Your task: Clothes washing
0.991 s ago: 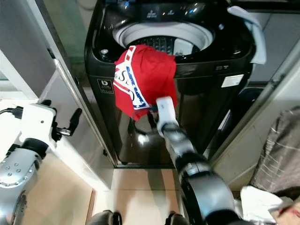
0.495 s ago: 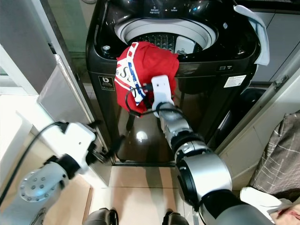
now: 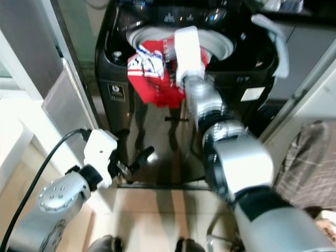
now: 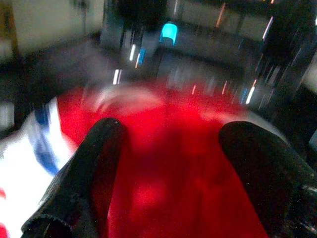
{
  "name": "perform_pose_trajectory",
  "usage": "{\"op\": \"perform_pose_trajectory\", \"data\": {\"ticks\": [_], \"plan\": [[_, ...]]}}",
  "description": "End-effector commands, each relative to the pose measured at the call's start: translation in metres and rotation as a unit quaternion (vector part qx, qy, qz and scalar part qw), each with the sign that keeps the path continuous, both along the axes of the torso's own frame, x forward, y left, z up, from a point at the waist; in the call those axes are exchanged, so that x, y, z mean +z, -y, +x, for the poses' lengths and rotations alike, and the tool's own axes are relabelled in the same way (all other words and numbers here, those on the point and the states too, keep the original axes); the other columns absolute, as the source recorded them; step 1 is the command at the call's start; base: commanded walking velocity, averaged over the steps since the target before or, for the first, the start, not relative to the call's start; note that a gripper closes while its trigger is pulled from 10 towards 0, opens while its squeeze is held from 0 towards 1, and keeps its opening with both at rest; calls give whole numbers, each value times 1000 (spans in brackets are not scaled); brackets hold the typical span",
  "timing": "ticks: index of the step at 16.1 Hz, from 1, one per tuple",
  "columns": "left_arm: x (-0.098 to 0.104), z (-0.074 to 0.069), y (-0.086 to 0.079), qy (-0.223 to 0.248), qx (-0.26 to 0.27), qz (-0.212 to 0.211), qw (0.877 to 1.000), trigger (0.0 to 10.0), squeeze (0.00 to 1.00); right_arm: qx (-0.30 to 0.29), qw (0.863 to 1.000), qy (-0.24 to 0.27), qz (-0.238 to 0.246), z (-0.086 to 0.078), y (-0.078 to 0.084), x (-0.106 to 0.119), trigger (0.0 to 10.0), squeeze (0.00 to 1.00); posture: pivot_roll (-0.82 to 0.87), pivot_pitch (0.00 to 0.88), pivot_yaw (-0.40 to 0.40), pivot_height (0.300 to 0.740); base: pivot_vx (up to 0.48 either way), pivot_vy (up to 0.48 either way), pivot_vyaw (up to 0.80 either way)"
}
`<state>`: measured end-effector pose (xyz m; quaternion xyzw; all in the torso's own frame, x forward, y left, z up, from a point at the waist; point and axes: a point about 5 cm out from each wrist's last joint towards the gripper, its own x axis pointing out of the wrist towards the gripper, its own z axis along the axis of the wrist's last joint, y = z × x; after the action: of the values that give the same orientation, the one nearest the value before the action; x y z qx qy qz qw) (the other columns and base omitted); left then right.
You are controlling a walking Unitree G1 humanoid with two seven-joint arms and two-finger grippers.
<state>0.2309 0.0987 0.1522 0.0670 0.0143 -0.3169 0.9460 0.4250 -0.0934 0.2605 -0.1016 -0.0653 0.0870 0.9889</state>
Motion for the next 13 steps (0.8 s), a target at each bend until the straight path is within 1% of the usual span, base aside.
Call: {"op": "perform_pose_trajectory", "data": {"ticks": [1, 2, 3, 5, 6, 8, 9, 10, 11, 12, 13], "plan": [[0, 4, -1, 7, 9, 3, 1000, 10000, 0, -8, 1000, 17, -9, 1, 2, 7, 10000, 0, 163, 0, -90, 740, 0, 0, 0], [2, 9, -2, 16, 19, 1, 1000, 10000, 0, -27, 997, 69, -22, 2, 7, 36, 10000, 0, 163, 0, -98, 740, 0, 0, 0], [4, 15, -2, 26, 28, -2, 999, 10000, 0, -42, 991, 124, -19, 0, 12, 68, 10000, 0, 160, 0, -105, 740, 0, 0, 0], [4, 19, -1, 31, 30, -3, 999, 10000, 0, -46, 988, 144, -16, -1, 17, 79, 10000, 0, 146, 0, -106, 740, 0, 0, 0], [4, 19, -1, 31, 30, -2, 999, 10000, 0, -45, 988, 146, -14, -1, 18, 79, 10000, 0, 146, 0, -106, 740, 0, 0, 0], [1, 21, 1, 32, 29, 2, 999, 10000, 0, -23, 991, 127, 26, -1, 18, 60, 10000, 0, 118, 0, -104, 740, 0, 0, 0], [0, 21, 2, 32, 29, 2, 999, 10000, 0, -8, 991, 126, 47, -2, 15, 45, 10000, 0, 106, 0, -103, 740, 0, 0, 0], [-1, 22, 3, 35, 32, 3, 999, 10000, 0, 11, 991, 121, 64, -6, 8, 25, 10000, 0, 93, 0, -100, 740, 0, 0, 0], [-1, 23, 2, 38, 38, 3, 999, 10000, 0, 26, 991, 119, 61, -8, 3, 15, 10000, 0, 88, 0, -99, 740, 0, 0, 0], [-1, 25, 1, 43, 50, 3, 998, 10000, 0, 49, 990, 110, 70, -14, -4, -6, 10000, 0, 77, 0, -96, 740, 0, 0, 0], [-1, 26, 0, 44, 56, 4, 997, 10000, 0, 61, 990, 87, 96, -17, -6, -23, 10000, 0, 73, 0, -93, 740, 0, 0, 0]]}}
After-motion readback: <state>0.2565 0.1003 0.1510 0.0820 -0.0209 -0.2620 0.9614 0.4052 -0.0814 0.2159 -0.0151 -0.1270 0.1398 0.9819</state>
